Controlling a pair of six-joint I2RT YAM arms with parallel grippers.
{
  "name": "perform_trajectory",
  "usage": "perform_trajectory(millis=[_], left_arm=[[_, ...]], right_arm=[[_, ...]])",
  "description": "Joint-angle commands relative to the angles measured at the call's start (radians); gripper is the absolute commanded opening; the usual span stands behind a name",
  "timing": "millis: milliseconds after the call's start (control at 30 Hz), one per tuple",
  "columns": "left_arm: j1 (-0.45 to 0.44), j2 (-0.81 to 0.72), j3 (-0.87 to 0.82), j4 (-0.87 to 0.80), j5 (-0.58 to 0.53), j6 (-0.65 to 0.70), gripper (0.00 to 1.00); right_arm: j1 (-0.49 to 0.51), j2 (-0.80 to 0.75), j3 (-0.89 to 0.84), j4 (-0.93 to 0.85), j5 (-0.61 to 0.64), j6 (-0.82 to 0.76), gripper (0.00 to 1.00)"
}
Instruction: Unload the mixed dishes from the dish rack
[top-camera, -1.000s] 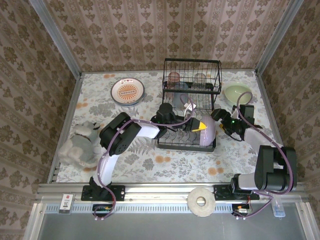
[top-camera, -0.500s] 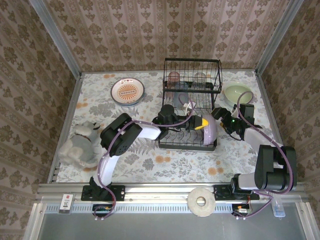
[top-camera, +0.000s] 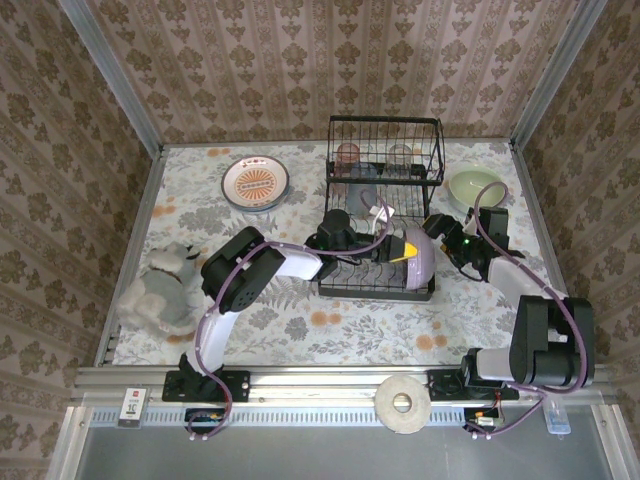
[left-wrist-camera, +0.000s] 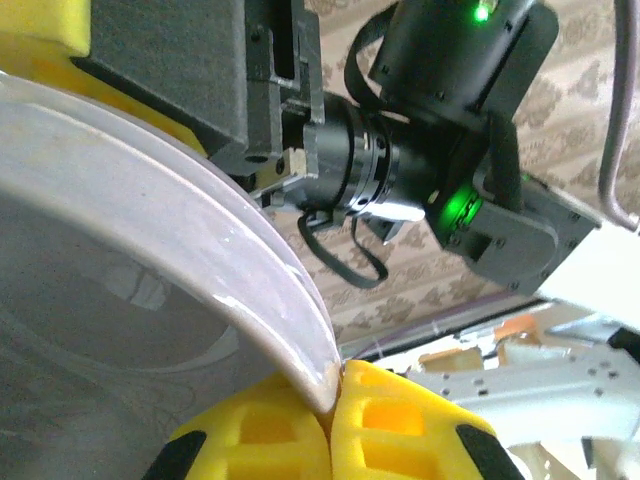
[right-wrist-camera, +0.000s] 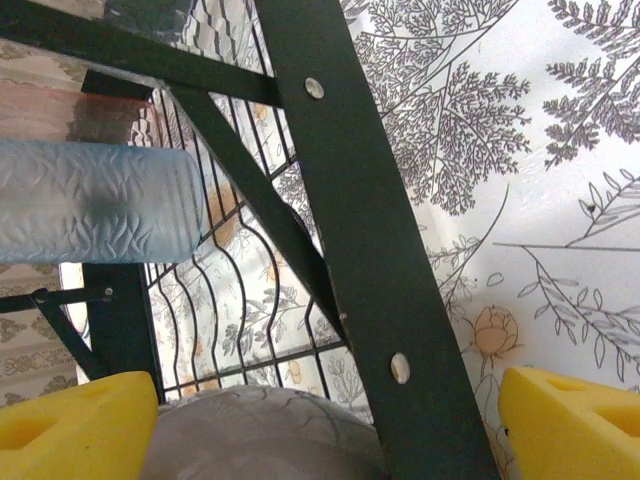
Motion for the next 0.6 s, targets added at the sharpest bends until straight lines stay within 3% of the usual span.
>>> perform_trajectory(millis=[0, 367, 567], left_arm=[[0.022, -0.018, 0.057, 0.168, 0.088, 0.200, 0.00], [0.032, 0.003, 0.068, 0.168, 0.348, 0.462, 0.00], [0.048, 0.010, 0.047, 0.167, 0.409, 0.595, 0.00]], right_arm=[[0.026, -0.050, 0.023, -0.123, -0.008, -0.048, 0.92], [0.024, -0.076, 0.100, -0.263, 0.027, -0.125, 0.97], [0.024, -0.055, 0.120, -0.278, 0.033, -0.129, 0.97]])
